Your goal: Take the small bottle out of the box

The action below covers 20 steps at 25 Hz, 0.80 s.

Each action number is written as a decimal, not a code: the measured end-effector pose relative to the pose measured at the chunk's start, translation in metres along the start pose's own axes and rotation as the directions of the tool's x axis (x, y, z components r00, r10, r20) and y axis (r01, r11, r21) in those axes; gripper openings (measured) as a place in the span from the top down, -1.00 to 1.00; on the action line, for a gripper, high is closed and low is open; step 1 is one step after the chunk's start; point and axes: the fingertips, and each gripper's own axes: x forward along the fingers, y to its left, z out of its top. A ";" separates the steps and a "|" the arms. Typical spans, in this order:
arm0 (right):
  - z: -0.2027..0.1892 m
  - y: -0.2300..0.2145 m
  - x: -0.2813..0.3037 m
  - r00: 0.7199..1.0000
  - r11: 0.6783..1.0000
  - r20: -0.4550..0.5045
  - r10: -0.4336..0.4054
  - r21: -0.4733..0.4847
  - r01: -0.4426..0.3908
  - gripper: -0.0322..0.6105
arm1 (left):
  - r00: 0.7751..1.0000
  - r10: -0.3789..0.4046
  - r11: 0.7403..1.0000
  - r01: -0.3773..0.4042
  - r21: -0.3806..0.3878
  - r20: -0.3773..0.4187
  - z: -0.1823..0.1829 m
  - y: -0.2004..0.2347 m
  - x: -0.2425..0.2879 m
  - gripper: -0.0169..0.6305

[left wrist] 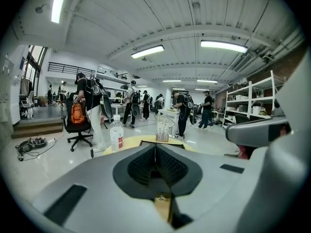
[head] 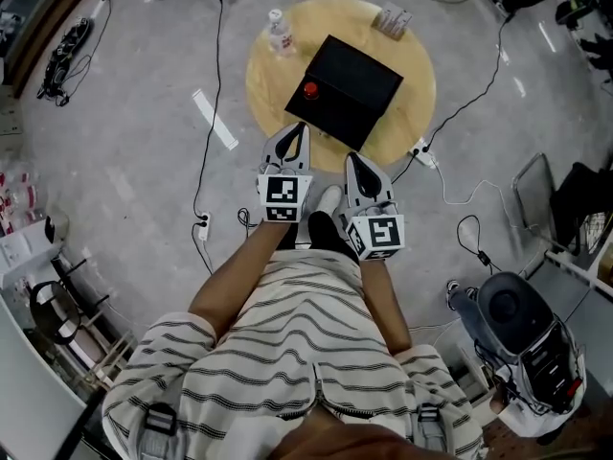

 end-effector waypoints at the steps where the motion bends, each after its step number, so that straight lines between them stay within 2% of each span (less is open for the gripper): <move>1: -0.002 0.001 0.002 1.000 1.000 -0.003 -0.003 0.000 0.003 0.86 | 1.000 -0.001 1.000 0.001 0.002 -0.005 -0.003 0.002 0.003 0.88; 15: -0.019 0.000 0.012 0.999 0.999 -0.034 -0.037 0.020 0.038 0.86 | 0.998 -0.006 1.000 0.005 -0.018 -0.060 -0.028 0.019 0.035 0.86; 20: -0.022 0.002 0.014 0.998 0.999 -0.043 -0.038 0.029 0.039 0.86 | 0.998 -0.016 0.999 0.014 -0.039 -0.065 -0.033 0.022 0.044 0.71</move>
